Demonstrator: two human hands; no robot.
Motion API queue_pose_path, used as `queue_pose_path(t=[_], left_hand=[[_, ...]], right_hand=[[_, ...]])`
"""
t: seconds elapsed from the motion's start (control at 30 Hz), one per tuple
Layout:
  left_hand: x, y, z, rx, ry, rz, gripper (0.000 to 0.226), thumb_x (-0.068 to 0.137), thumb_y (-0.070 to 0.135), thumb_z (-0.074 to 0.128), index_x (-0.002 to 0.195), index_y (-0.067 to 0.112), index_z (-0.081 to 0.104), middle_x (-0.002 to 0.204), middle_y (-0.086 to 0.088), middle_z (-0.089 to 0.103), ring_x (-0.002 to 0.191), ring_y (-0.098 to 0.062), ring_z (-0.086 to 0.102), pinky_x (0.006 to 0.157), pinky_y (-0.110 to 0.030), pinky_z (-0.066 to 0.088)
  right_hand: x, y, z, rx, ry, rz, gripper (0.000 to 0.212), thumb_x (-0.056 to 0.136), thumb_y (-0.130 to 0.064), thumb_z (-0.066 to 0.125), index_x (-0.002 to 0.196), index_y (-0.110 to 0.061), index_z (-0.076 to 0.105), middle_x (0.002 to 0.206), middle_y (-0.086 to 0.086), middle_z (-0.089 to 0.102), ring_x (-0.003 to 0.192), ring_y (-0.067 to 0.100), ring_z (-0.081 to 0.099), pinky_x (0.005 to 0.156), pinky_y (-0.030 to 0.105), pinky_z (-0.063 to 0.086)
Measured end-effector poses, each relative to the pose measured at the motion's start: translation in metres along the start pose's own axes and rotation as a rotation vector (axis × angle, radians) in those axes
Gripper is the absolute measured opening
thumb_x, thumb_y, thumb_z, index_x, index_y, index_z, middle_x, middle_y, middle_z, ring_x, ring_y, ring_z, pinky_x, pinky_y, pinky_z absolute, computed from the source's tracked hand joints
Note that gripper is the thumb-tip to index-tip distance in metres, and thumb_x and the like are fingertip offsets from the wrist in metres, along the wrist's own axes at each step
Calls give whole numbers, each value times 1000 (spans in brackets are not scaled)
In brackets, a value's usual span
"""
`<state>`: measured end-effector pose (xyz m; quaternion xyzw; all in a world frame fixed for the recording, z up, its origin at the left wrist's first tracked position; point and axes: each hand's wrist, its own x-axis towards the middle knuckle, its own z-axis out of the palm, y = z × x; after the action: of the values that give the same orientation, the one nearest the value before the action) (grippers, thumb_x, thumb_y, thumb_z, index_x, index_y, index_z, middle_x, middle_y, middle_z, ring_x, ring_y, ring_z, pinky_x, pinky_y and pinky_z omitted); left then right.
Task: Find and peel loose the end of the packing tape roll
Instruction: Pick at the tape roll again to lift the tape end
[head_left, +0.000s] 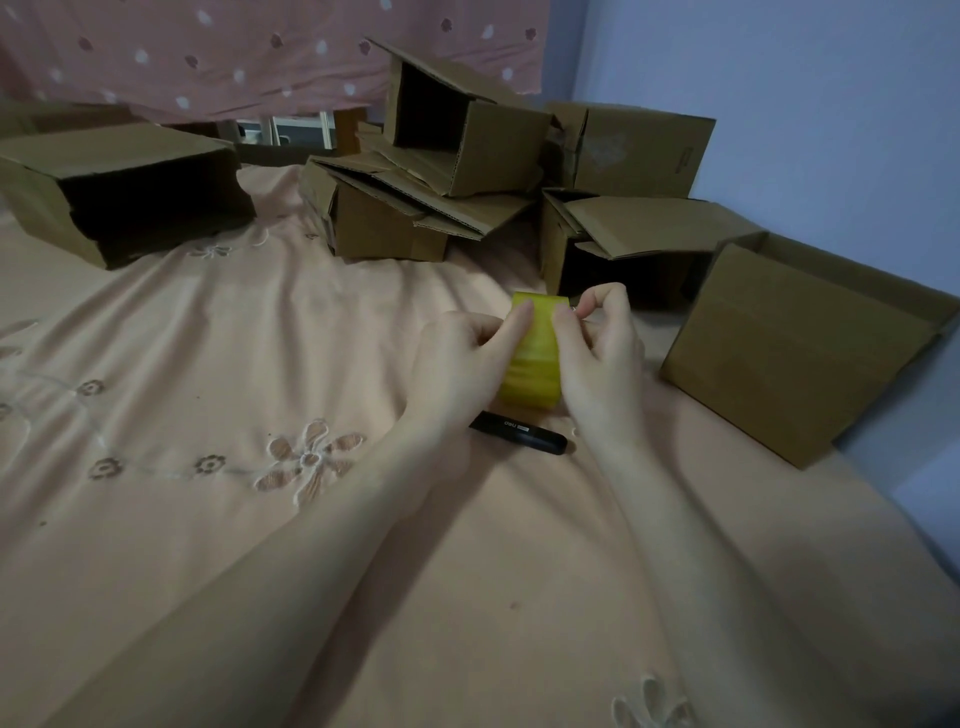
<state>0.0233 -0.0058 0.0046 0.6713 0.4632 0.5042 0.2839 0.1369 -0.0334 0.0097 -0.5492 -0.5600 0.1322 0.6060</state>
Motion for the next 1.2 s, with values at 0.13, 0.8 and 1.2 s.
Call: queue_pose_path(t=[0.13,0.8,1.2], left_hand=[[0,1,0,6,-19,0,63,95,40,52,43,17,28,39,5,25,43,-10,28,47,-29,23],[4,-3,-17,-448,-178,-51,26,102,16,40,92,17,64,91,4,57,67,-2,57,61,-21,53],[6,-4,-14,-412,-161,-71,10,93,13,59,95,23,63,93,-13,58,79,-14,58,70,-29,55]], right_hand=[[1,-2,-2,9,1,23,12,96,-14,46,89,-10,37,55,-5,39,50,3,43,49,22,31],[3,-2,-2,412,-219,172,37,86,6,51,114,-17,44,79,1,62,73,11,58,63,22,47],[4,4,3,385,-175,138,31,84,-2,56,104,-23,44,73,0,64,69,21,58,61,29,48]])
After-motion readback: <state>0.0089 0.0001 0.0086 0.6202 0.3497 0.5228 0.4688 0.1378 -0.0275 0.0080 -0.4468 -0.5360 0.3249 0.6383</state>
